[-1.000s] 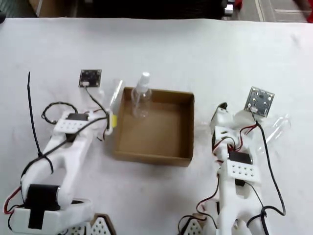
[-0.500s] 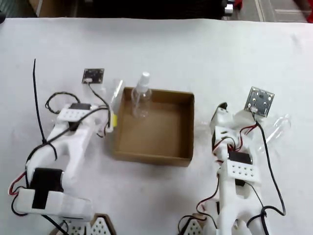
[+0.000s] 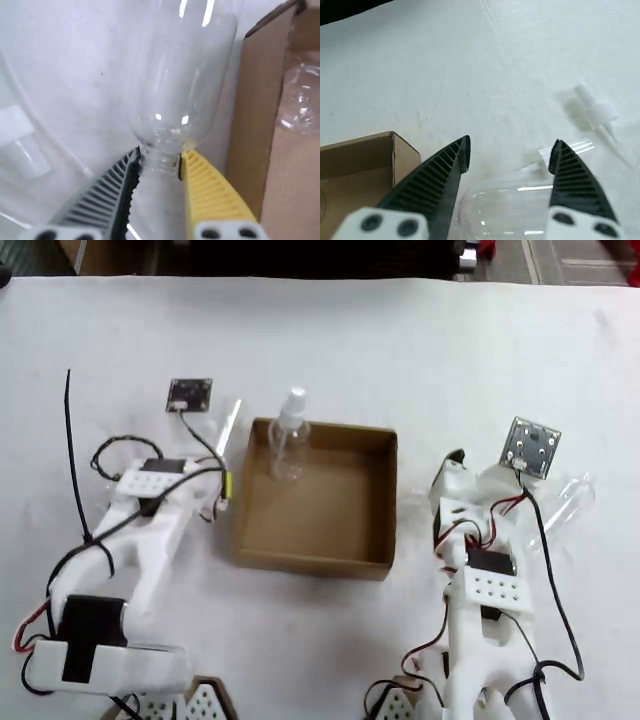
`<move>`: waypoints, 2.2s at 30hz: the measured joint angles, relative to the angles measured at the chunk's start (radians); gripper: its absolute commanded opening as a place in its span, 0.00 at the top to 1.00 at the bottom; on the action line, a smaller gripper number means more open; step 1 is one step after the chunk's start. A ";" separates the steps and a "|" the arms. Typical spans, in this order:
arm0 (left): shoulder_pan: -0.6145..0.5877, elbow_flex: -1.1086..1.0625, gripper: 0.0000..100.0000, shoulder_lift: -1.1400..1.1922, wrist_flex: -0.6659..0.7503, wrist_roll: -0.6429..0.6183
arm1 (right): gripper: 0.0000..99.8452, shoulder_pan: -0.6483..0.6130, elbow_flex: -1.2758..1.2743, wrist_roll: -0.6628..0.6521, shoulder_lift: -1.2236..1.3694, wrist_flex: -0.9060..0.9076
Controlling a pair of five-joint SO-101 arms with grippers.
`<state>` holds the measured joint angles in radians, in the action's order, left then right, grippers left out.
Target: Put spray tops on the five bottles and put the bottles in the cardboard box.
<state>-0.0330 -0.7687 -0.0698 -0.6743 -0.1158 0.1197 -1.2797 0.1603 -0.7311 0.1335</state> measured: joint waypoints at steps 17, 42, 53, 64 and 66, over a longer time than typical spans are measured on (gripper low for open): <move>0.003 -0.002 0.92 -0.002 -0.018 0.002 | 0.77 0.000 0.000 0.000 0.000 0.000; 0.002 -0.146 0.93 -0.250 -0.029 0.025 | 0.77 0.000 0.000 0.000 0.000 0.000; 0.003 -0.336 0.93 -0.503 0.048 0.057 | 0.77 0.000 0.000 0.000 0.000 0.000; 0.003 -0.471 0.93 -0.790 0.051 0.057 | 0.77 0.000 0.000 0.000 0.000 0.000; 0.003 -0.505 0.93 -0.868 0.051 0.057 | 0.77 0.000 0.000 0.000 0.000 0.000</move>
<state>-0.0299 -1.2735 -0.9383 -0.6237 -0.0591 0.1197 -1.2797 0.1603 -0.7311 0.1335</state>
